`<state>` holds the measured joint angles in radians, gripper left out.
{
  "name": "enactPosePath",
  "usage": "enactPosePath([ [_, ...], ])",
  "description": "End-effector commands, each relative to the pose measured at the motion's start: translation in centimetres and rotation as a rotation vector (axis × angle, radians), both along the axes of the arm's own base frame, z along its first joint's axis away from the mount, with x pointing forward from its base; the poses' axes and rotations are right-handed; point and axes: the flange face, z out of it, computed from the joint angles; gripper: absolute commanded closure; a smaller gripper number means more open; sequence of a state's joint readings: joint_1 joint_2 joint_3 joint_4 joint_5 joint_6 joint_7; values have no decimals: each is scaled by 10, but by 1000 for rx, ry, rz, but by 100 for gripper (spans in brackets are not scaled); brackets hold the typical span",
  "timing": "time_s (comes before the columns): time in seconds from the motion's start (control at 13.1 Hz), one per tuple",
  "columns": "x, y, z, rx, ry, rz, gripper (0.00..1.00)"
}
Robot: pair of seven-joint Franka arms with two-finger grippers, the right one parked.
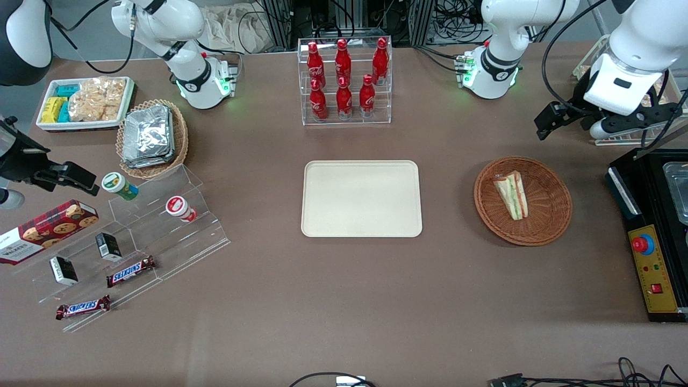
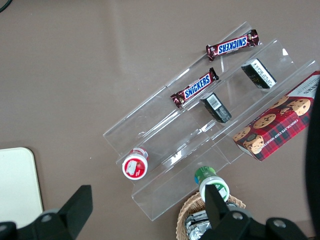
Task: Place sandwich from basket to tray
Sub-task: 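Move the left gripper down over the wrapped sandwich in the wicker basket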
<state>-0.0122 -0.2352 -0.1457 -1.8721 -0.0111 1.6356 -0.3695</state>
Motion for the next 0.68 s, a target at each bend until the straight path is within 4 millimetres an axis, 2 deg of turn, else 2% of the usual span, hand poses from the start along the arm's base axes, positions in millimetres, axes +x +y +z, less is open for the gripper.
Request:
enactPosePath([
  [0.0,-1,-1,7,-24,9,-21,1],
  [0.23,-2,-3,3,-19,38,-17,0],
  [0.3,-4,-3,-7,-16,57,-19,0],
  [0.46,-7,-3,-47,-4,88,-17,0],
  [0.61,-4,4,-96,-8,65,-3,0],
])
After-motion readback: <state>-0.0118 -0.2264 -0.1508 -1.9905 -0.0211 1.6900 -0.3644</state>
